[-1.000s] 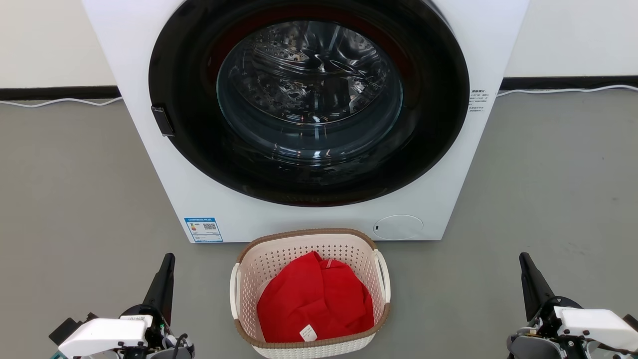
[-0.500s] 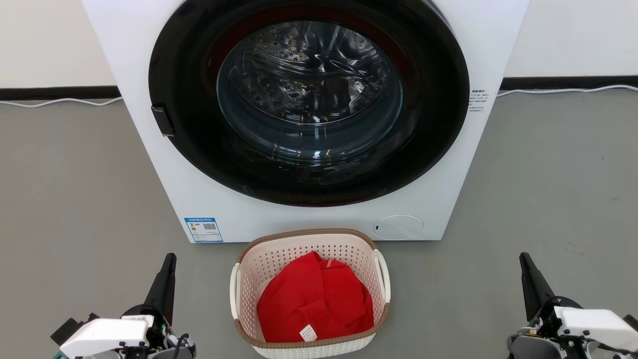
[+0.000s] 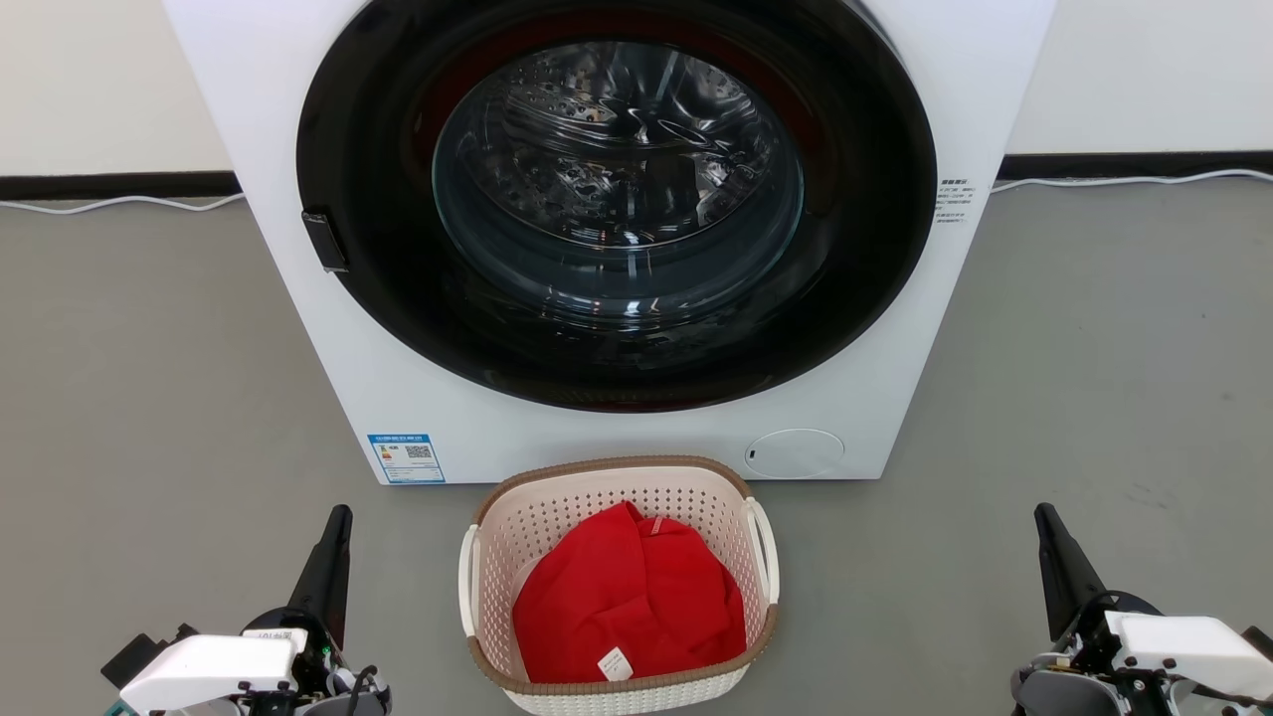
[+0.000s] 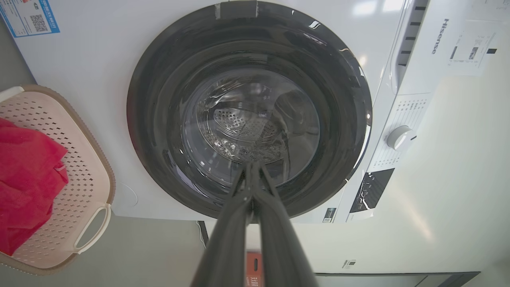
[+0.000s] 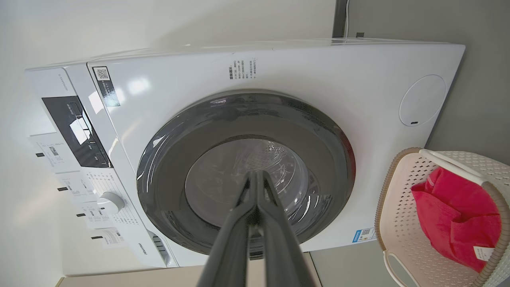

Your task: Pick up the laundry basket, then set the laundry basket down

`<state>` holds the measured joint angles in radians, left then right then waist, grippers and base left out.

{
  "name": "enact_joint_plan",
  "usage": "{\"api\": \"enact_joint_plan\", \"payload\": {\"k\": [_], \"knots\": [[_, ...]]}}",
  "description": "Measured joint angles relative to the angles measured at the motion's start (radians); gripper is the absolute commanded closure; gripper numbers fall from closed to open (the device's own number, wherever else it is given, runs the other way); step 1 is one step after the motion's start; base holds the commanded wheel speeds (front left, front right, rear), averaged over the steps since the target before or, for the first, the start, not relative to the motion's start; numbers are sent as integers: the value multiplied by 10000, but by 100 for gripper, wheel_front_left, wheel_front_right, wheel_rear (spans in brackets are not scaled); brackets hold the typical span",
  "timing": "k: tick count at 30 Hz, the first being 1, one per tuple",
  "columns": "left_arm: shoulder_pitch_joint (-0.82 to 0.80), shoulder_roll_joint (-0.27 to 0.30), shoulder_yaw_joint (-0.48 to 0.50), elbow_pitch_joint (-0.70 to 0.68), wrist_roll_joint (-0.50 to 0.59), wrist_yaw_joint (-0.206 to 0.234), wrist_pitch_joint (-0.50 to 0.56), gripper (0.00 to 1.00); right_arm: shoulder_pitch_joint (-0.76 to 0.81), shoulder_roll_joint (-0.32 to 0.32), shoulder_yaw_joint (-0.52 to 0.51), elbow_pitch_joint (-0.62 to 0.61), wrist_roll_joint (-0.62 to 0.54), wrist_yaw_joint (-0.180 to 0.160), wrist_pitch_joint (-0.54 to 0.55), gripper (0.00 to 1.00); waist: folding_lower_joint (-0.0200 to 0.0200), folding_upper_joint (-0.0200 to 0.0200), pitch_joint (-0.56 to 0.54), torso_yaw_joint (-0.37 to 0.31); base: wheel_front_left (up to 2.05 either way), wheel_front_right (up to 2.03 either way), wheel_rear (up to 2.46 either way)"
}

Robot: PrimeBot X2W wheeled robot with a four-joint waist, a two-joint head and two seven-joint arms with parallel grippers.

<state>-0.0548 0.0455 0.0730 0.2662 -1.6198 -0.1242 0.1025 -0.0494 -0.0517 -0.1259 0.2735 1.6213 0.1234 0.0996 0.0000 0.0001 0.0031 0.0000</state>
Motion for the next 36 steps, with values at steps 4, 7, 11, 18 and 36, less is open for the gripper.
{"api": "enact_joint_plan", "payload": {"k": [4,7,11,18,36], "knots": [[0,-4,6,0,0,0,0,100,0,2,-4,0,0,0,15,100,0,0,0,0,0,0,0],[0,-6,10,0,0,0,0,100,0,2,-6,0,0,0,15,100,0,0,0,0,0,0,0],[0,-8,19,0,2,-2,0,100,0,4,-8,0,0,0,15,100,0,0,0,0,0,0,0],[0,-15,29,0,2,-2,2,100,0,6,-12,0,-2,0,15,100,0,0,0,0,0,0,0],[0,-29,50,0,15,-2,2,100,0,13,-21,0,-4,0,17,100,0,0,0,0,0,0,0]]}}
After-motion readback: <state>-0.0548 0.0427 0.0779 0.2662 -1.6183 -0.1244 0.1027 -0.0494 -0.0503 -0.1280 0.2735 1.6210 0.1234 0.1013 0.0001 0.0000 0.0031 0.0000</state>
